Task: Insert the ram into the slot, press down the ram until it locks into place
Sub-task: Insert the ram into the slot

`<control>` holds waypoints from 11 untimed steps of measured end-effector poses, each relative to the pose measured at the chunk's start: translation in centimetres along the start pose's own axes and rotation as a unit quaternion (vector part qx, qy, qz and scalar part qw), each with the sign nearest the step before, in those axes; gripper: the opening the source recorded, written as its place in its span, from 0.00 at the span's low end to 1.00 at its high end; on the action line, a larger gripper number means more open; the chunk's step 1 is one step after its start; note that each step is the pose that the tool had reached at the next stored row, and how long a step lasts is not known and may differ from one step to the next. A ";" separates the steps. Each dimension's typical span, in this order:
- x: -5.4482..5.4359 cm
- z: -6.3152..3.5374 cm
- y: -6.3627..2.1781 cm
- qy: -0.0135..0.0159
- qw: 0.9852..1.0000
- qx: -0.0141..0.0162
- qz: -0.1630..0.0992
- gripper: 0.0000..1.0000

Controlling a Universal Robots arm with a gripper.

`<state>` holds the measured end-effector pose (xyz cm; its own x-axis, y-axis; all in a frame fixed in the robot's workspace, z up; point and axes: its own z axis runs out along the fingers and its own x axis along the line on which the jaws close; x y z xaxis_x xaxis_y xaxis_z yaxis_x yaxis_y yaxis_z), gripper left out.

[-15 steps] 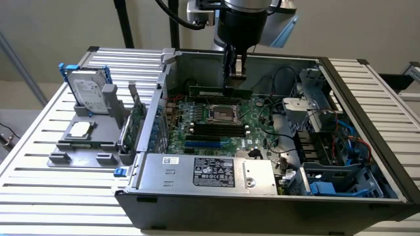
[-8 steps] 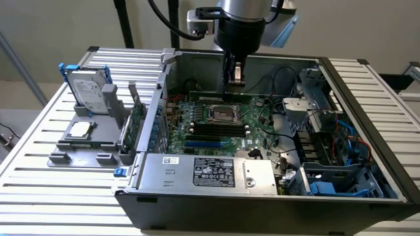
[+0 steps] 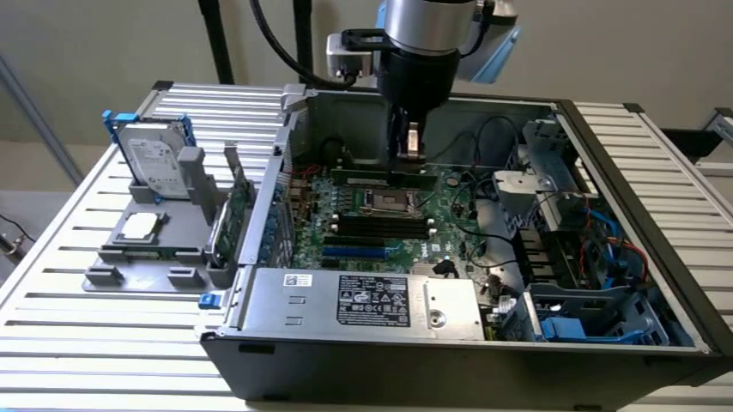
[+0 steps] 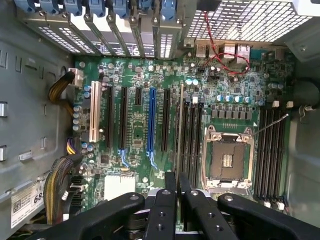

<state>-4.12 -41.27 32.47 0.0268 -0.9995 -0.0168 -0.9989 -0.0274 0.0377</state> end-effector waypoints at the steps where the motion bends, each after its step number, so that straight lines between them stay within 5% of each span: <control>1: 0.0 0.18 -0.01 0.000 1.000 0.000 0.000 0.13; 11: 0.1 1.97 -0.96 0.000 1.000 0.000 0.000 0.13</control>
<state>-3.23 -41.27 30.47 0.0269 -0.9995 -0.0169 -0.9989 -0.0275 0.0377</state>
